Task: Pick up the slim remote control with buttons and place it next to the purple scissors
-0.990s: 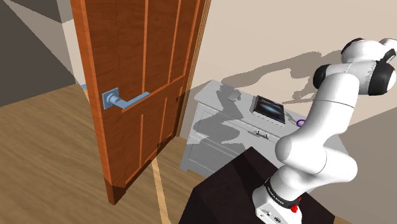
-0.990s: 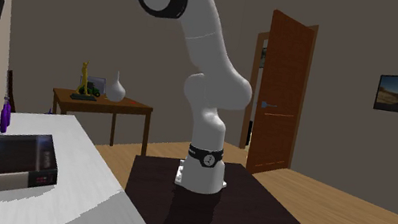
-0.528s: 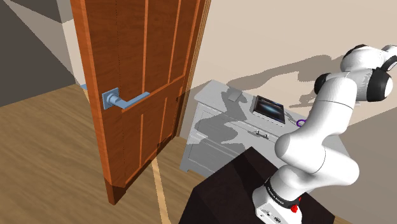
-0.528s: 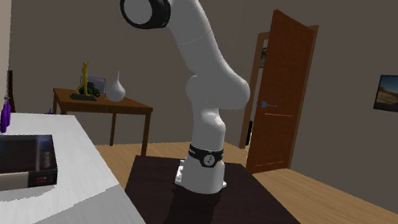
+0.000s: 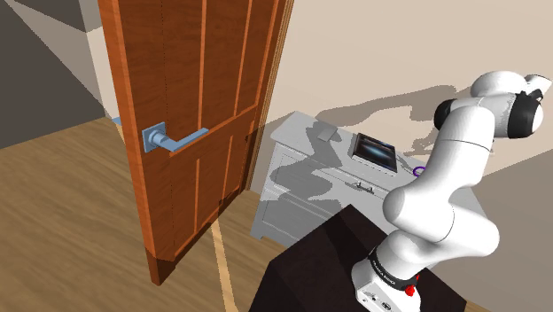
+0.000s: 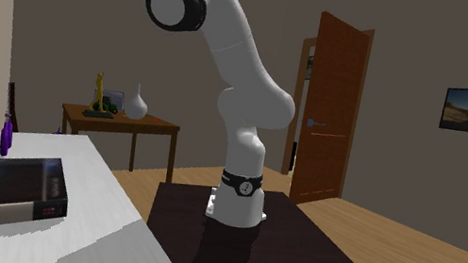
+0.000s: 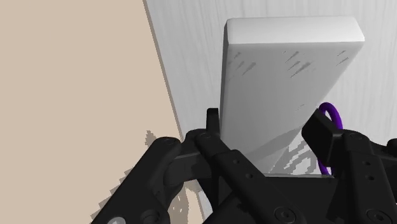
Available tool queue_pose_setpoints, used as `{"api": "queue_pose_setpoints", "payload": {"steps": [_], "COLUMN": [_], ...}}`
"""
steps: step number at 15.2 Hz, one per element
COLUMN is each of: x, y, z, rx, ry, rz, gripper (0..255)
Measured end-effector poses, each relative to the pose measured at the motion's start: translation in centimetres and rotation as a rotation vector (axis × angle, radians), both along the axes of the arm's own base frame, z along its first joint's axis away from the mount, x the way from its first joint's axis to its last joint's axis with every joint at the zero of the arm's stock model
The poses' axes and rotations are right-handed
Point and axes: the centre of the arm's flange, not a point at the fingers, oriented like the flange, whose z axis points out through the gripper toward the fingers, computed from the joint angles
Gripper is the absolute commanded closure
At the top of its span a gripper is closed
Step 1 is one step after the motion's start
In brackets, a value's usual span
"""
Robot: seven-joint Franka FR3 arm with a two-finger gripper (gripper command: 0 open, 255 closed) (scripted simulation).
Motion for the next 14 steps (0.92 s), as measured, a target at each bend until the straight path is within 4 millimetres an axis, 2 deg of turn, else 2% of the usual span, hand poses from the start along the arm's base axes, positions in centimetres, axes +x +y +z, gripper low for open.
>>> {"api": "queue_pose_setpoints", "payload": {"steps": [14], "x": [0.0], "y": [0.0], "z": [-7.3], "rx": [0.0], "ry": [0.0], "rz": [0.0], "gripper": [255]}}
